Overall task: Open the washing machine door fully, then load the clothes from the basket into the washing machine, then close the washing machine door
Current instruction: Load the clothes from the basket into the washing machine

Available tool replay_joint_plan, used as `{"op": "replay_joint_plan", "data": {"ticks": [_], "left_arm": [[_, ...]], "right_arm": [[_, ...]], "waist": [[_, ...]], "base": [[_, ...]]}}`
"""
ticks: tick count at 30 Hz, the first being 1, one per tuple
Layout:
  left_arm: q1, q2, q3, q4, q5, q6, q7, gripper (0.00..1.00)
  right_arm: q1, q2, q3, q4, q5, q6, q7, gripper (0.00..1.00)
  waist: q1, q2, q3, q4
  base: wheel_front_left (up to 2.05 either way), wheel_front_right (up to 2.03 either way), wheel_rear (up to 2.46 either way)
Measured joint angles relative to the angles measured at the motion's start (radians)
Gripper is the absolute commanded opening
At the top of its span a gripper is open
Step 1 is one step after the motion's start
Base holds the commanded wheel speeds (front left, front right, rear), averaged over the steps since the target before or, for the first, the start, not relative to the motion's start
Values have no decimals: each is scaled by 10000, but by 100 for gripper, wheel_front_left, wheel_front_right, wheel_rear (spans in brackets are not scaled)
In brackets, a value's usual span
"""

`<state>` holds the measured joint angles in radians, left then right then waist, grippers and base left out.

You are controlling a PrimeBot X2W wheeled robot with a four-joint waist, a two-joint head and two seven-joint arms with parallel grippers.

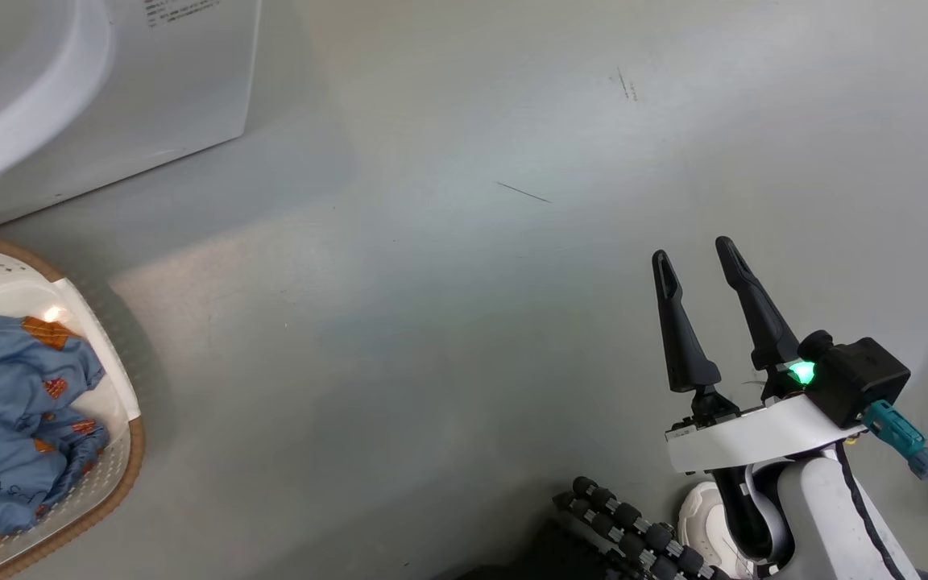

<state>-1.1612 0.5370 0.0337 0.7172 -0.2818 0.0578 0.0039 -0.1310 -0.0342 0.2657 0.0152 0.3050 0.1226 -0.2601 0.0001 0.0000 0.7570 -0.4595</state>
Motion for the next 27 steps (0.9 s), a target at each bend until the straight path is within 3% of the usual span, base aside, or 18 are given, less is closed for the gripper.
{"op": "replay_joint_plan", "data": {"ticks": [12,19,27], "left_arm": [[-11,-1239,4,857,-150,314,-136,100],[254,-2286,-15,1223,-410,320,-617,100],[1097,-2989,-94,1523,-673,203,-1383,100]], "right_arm": [[-44,-8,-282,25,-2,0,0,100],[-66,-13,-405,182,-261,0,0,100],[-139,-23,-596,311,-491,0,0,100]], "waist": [[0,0,-500,676],[0,0,-945,1272],[-1,0,-1546,1993]], "base": [[0,0,0],[0,0,0],[0,0,0]]}}
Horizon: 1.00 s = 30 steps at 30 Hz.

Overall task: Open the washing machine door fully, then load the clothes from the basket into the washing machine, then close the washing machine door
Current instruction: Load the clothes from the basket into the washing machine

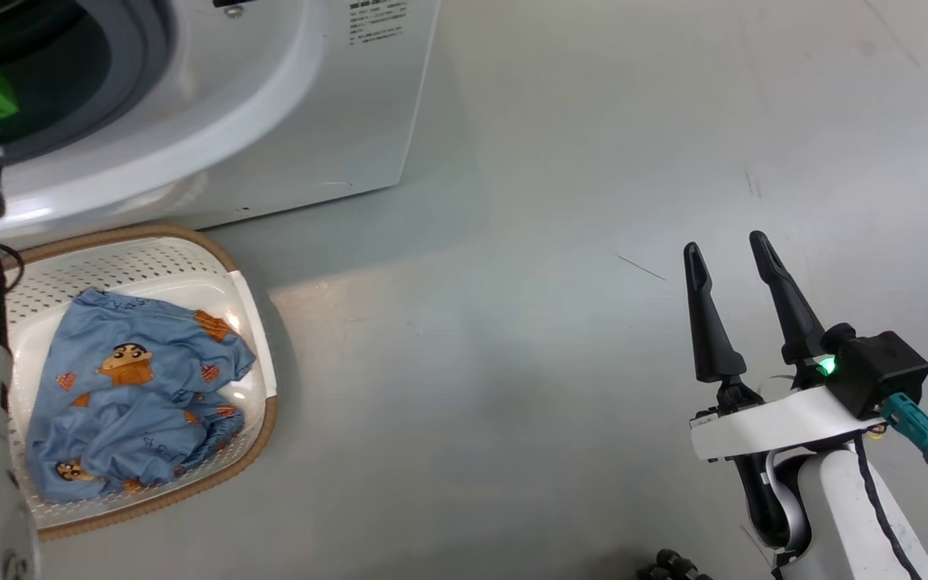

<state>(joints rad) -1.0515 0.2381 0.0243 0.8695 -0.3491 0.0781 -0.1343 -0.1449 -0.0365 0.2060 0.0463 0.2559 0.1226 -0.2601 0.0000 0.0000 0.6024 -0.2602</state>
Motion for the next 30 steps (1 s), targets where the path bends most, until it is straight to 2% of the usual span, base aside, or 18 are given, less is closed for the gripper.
{"op": "replay_joint_plan", "data": {"ticks": [8,22,30], "left_arm": [[988,-757,-380,219,-109,-623,-660,100],[3485,-1615,-800,495,-140,-1342,-1047,100],[4814,-1833,-949,520,-278,-1657,-1091,100]], "right_arm": [[11,-33,-326,153,-303,0,0,100],[390,-136,-535,393,-639,0,0,100],[908,-261,-637,489,-646,0,0,100]], "waist": [[0,0,-816,693],[-1,0,-2402,1406],[-1,0,-3501,1674]], "base": [[0,0,0],[0,0,0],[0,0,0]]}}
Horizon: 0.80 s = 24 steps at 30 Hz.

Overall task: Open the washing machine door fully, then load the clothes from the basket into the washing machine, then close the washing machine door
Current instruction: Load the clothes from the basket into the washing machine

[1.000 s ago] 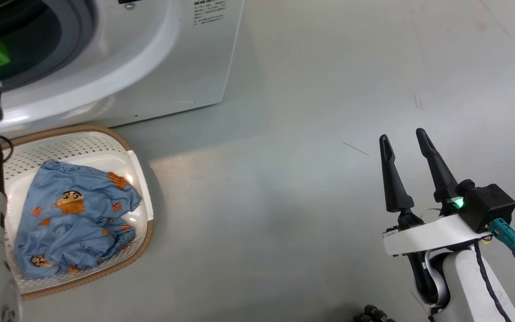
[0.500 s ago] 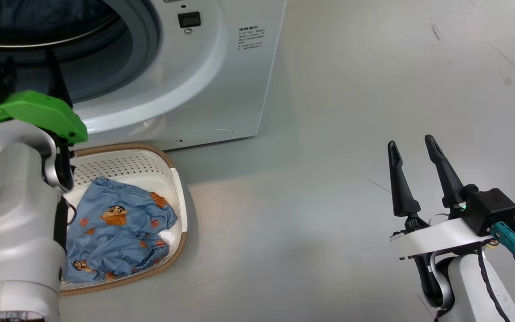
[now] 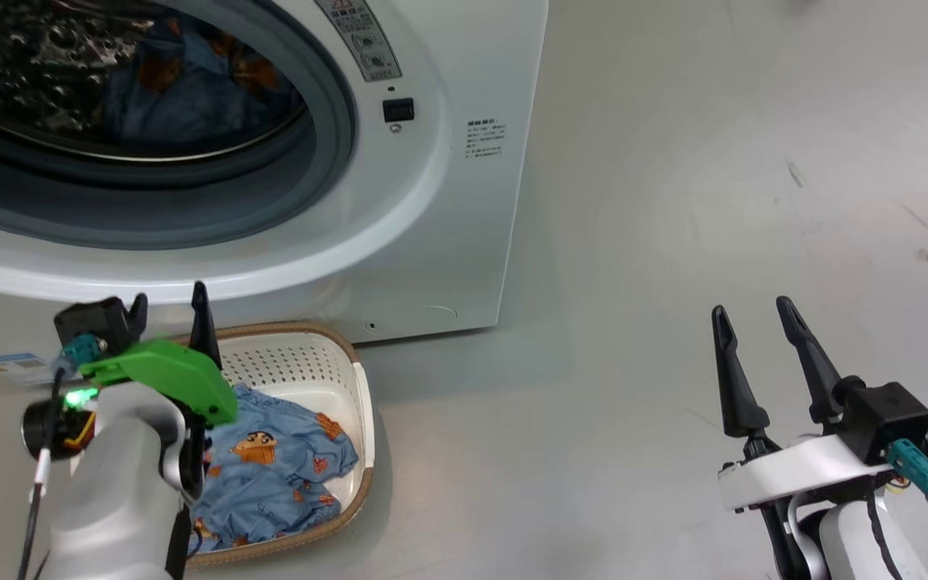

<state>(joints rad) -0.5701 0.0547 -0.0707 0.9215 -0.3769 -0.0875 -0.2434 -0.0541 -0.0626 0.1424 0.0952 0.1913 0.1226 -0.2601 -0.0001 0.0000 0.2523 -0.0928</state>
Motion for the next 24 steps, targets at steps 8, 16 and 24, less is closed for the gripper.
{"op": "replay_joint_plan", "data": {"ticks": [8,16,24], "left_arm": [[1429,-90,-297,-155,-121,-104,-44,100],[2434,-98,-259,-961,-297,-194,-56,100],[3270,-92,33,-2476,-297,-263,-58,100]], "right_arm": [[783,-178,90,86,-12,0,0,100],[1157,-410,54,-25,-90,0,0,100],[1280,-669,178,-138,-165,0,0,100]], "waist": [[0,0,-1110,238],[0,0,-1921,526],[0,0,-2451,745]], "base": [[0,0,0],[0,0,0],[0,0,0]]}}
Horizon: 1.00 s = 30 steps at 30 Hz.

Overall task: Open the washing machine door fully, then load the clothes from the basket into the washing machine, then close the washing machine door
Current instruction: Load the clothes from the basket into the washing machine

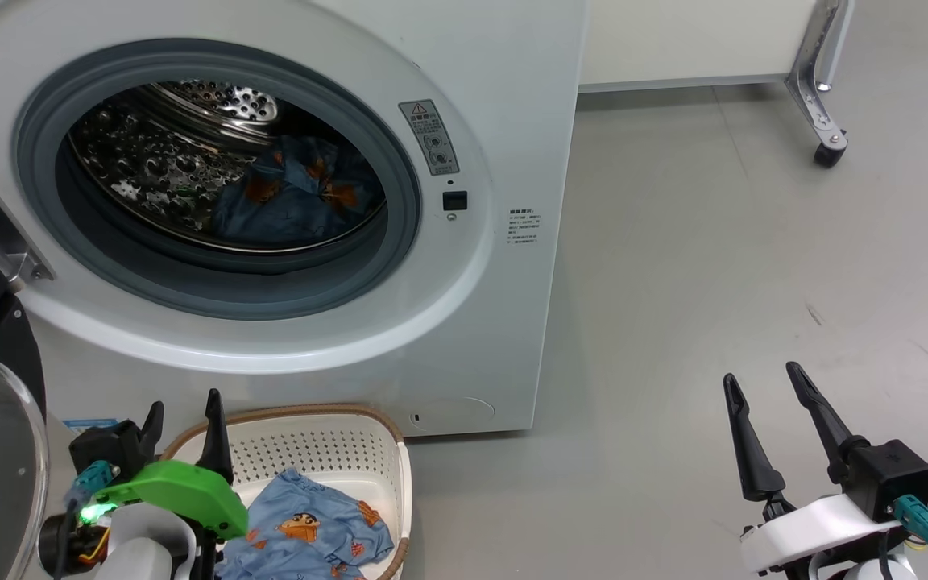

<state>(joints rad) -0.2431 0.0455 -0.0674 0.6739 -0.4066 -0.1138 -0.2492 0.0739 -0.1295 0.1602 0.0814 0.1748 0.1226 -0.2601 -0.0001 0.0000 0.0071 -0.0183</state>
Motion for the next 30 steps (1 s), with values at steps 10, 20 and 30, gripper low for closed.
{"op": "replay_joint_plan", "data": {"ticks": [10,20,30], "left_arm": [[1197,-4,286,-1407,6,0,0,100],[2476,-4,173,-2742,117,-10,0,100],[3225,0,198,-3883,186,-12,0,100]], "right_arm": [[392,-48,-378,-134,-17,0,0,100],[696,-40,-663,-224,-48,0,0,100],[1050,-15,-894,-84,-86,0,0,100]], "waist": [[0,0,-248,242],[0,0,-413,571],[0,0,-452,584]], "base": [[0,0,0],[0,0,0],[0,0,0]]}}
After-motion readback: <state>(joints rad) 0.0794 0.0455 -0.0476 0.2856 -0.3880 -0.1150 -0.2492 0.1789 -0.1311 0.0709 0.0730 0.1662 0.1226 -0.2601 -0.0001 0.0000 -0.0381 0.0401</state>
